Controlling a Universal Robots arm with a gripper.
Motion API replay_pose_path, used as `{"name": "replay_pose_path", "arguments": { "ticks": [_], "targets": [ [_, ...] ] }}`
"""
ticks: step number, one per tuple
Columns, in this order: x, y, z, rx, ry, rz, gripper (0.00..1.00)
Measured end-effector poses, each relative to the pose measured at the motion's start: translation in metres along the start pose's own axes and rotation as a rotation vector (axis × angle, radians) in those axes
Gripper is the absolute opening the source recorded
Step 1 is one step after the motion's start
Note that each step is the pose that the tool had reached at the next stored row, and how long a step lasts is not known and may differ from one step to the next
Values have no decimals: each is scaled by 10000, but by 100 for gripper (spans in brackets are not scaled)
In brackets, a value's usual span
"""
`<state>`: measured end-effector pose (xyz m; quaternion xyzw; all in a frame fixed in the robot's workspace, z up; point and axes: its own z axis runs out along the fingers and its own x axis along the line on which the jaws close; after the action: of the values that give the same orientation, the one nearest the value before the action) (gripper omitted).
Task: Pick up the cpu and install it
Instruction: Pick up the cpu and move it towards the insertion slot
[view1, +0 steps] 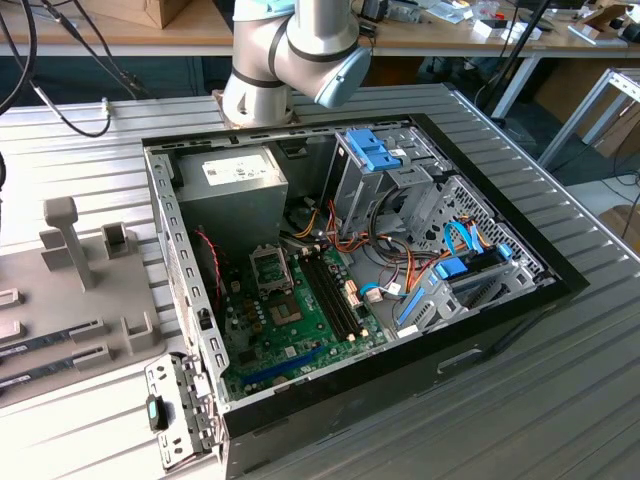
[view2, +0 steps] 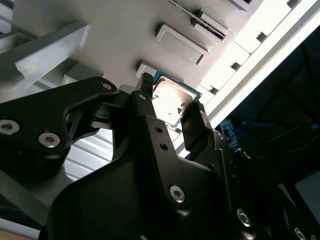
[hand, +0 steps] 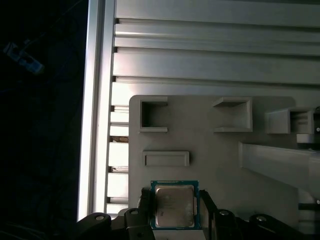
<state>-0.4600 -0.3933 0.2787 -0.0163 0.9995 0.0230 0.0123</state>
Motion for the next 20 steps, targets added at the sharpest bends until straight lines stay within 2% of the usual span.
{"name": "replay_pose_path", "arguments": {
  "ticks": [20],
  "targets": [
    [-2,3,-71,0,1,0,47]
  ]
}}
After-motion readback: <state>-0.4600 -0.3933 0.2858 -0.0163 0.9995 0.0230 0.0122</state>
